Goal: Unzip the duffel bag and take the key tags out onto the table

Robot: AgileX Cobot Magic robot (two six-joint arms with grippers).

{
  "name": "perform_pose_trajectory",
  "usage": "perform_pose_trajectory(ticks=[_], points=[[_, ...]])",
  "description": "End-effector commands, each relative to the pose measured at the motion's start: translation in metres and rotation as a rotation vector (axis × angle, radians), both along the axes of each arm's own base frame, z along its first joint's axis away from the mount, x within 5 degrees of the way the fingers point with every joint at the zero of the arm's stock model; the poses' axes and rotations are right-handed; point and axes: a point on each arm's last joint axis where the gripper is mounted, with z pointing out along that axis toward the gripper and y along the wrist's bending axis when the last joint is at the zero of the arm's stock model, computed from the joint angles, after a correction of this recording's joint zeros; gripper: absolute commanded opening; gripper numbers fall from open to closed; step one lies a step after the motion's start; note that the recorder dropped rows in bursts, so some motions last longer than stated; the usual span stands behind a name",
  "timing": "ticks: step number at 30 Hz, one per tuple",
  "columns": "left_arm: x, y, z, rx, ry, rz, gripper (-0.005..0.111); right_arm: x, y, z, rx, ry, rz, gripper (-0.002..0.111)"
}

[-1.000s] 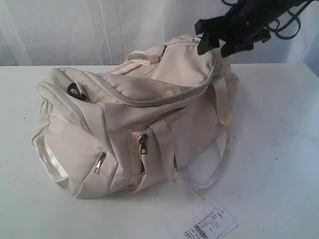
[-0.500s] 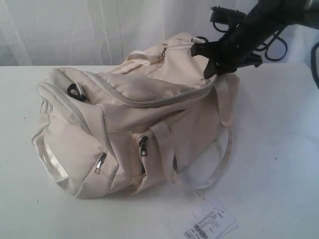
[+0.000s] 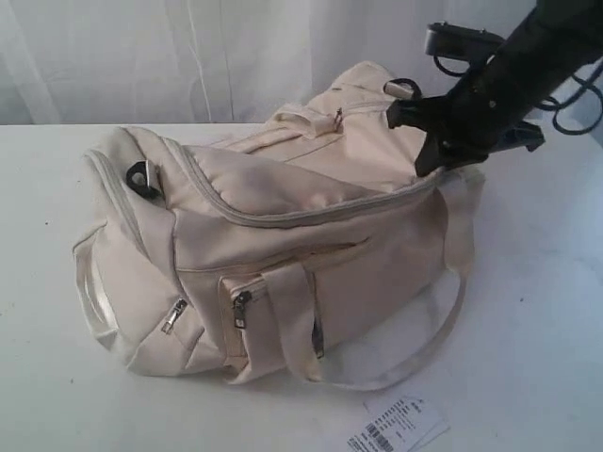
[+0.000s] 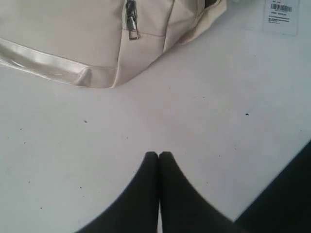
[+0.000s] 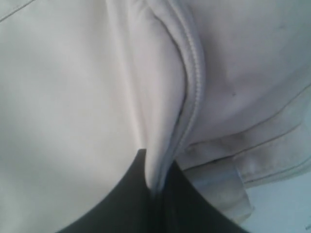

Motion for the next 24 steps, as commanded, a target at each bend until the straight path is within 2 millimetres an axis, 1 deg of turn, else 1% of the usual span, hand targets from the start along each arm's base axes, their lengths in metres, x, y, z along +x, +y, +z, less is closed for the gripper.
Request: perform_pose_trajectory(ticks=[1,2,4,10,13,17,19,20,21,22,23,24], points=[[-0.003,-0.002,-0.001,-0.016,0.014,-0.022,0.0,-0.037,-0.02,-0.01,-0.052,0.051,-0.009,0.0],[-0.003,-0.002,-0.001,-0.016,0.014,-0.022,0.0,-0.042,-0.021,-0.01,-0.049,0.043,-0.013,0.0],[-0.003,-0.002,-0.001,-0.016,0.014,-0.022,0.0,-0.059,-0.027,-0.015,-0.049,0.05,-0.023,0.0],[-0.003,-0.002,-0.001,-0.018,0.013,-0.027,0.0,-0.103,-0.038,-0.018,-0.03,0.067,-0.034,0.0],[-0.003,-0.002,-0.001,-0.018,0.013,-0.027,0.0,-0.116,-0.042,-0.019,-0.031,0.072,-0.034,0.0],[-0.003,-0.002,-0.001,-0.018,0.013,-0.027,0.0,-0.118,-0.043,-0.016,-0.044,0.055,-0.016,0.002],[-0.003,-0.002,-0.001,-0.018,0.013,-0.027,0.0,-0.117,-0.043,-0.013,-0.047,0.052,0.005,0.01],[-0.003,-0.002,-0.001,-0.02,0.007,-0.024,0.0,-0.116,-0.043,-0.01,-0.052,0.048,0.011,0.024],[-0.003,-0.002,-0.001,-0.022,0.004,-0.023,0.0,-0.116,-0.043,-0.006,-0.054,0.038,0.014,0.032],[-0.001,-0.002,0.0,-0.028,-0.013,-0.017,0.0,-0.115,-0.043,0.001,-0.059,0.014,0.021,0.049],[0.0,-0.002,0.001,-0.032,-0.023,-0.014,0.0,-0.114,-0.044,0.007,-0.063,-0.007,0.023,0.058],[0.002,-0.003,0.001,-0.037,-0.035,-0.008,0.0,-0.115,-0.046,0.019,-0.075,-0.057,0.029,0.068]])
